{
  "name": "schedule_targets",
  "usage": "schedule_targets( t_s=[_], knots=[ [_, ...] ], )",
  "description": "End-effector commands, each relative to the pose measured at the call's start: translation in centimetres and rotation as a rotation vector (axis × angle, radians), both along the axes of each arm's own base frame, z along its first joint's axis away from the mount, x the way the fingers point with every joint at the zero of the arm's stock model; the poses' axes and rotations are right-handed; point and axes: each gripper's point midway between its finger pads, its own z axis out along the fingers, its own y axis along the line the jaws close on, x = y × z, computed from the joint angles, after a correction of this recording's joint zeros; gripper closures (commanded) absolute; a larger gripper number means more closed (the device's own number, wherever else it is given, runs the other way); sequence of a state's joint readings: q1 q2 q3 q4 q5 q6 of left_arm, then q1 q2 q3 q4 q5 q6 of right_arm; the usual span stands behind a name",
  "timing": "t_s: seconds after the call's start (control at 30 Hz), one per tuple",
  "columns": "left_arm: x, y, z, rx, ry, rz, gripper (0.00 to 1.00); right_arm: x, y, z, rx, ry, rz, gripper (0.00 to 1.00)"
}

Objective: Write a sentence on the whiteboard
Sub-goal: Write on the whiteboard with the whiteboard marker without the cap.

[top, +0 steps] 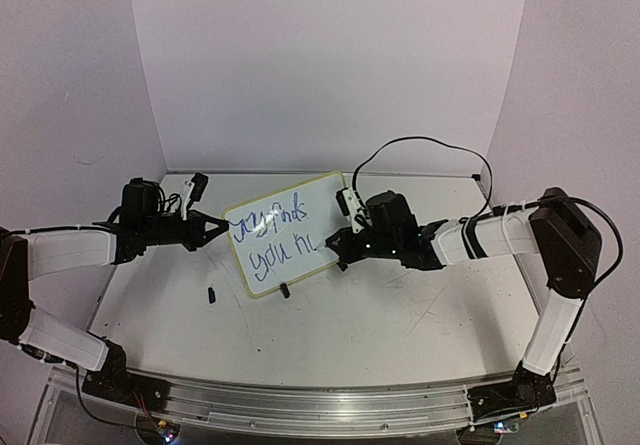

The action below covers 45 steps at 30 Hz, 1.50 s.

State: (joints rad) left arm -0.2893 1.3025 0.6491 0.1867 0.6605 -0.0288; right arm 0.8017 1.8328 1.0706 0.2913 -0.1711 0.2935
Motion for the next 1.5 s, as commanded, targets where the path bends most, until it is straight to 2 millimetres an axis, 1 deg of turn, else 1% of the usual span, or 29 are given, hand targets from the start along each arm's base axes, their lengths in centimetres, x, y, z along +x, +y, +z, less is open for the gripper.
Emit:
schedule_targets(
  t_s=[0.0,0.63,1.1,1.27,1.47],
  knots=[
    [0.4,0.2,-0.7,0.071,-0.03,-0.001,1.0,1.3,-1.0,2.4,0.019,-0.07,-0.069,1.0],
    [0.4,0.1,-0.7,0.071,-0.03,-0.002,1.0,2.3,-0.5,4.6,0.039,-0.121,-0.074,1.0],
    [0.4,0.2,-0.7,0.07,-0.031,-0.001,1.0,2.6,0.0,5.6,0.055,-0.136,-0.062,1.0],
    [0.3,0.2,-0.7,0.07,-0.031,-0.002,1.0,2.7,0.2,5.5,0.051,-0.137,-0.061,1.0],
    [0.4,0.2,-0.7,0.069,-0.031,-0.002,1.0,2.9,0.4,6.2,0.061,-0.151,-0.058,1.0]
  ],
)
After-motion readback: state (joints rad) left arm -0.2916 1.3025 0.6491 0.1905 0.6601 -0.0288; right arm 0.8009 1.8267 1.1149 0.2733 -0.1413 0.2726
